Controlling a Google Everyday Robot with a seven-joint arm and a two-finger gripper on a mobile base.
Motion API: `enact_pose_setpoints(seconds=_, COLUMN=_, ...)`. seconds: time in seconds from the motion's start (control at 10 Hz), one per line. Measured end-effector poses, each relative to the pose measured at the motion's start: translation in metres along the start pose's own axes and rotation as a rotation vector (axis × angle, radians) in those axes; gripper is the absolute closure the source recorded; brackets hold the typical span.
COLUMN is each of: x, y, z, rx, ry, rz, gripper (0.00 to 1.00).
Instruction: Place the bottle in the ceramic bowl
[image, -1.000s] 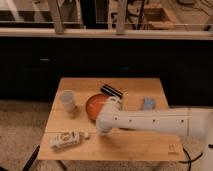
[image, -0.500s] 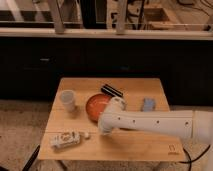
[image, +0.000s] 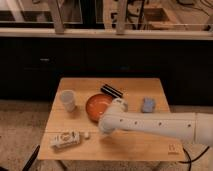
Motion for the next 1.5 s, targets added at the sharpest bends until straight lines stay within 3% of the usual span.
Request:
enact_pose_setpoints(seconds=0.2, x=-0.004, y=-0.004, z=0.003, rx=0.005, ry=-0.003, rz=0.005, gripper=0.56)
enact_pose_setpoints(seconds=0.3, x=-0.006, y=-0.003, z=0.005, rx=0.004, ry=-0.006, rz=0.008, gripper=0.58)
enact_pose_setpoints(seconds=0.4, x=-0.007, y=-0.003, z=0.008, rx=0.005, ry=-0.009, rz=0.011, gripper=0.56)
enact_pose_setpoints(seconds=0.6, x=-0.018, y=0.0, z=0.015, rx=0.003, ry=-0.015, rz=0.014, gripper=0.36)
enact_pose_setpoints(seconds=0.8, x=-0.021, y=0.001, z=0.016, rx=0.004, ry=-0.022, rz=0.02, gripper=0.23)
enact_pose_setpoints(seconds=0.9, x=-0.019, y=-0.001, z=0.016, rx=0.01, ry=-0.022, rz=0.024, gripper=0.24)
enact_pose_setpoints(seconds=1.1, x=-0.013, y=-0.002, z=0.018, rx=0.006, ry=-0.024, rz=0.029, gripper=0.34)
enact_pose_setpoints(seconds=1.5, x=-0.041, y=0.006, z=0.04, rx=-0.031, ry=-0.044, rz=0.017, gripper=0.2)
